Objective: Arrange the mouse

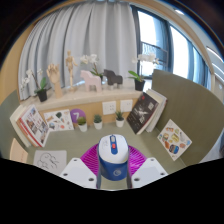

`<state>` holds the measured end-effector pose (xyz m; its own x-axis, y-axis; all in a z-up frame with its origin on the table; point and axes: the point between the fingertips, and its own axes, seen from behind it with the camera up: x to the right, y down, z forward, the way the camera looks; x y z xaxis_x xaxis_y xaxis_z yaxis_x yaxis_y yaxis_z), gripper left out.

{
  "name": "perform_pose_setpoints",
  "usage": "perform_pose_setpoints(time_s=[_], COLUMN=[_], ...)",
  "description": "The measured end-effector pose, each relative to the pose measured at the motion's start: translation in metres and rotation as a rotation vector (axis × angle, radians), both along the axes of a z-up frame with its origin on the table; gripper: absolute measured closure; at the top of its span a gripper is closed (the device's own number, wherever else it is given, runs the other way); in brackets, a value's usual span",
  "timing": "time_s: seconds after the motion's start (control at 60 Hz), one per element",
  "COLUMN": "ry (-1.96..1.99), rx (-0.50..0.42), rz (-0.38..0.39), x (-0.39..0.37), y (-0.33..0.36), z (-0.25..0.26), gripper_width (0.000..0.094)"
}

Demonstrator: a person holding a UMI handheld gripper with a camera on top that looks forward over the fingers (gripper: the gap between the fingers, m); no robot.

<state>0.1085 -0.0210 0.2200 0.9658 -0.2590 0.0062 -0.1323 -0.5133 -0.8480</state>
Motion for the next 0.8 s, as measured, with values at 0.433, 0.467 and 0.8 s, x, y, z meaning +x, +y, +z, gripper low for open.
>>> perform_pose_setpoints(time_s=[0.433,0.467,0.8], ry=[0.06,0.064,0.09], rx=[-0.071,-0.103,-0.341], rz=[0.204,0.217,0.18], x=[-0.307,-0.318,-0.344], y=[0.105,0.105,0.094], z=[-0.047,-0.072,-0.231], gripper_width=[0.0595,0.0592,0.0591])
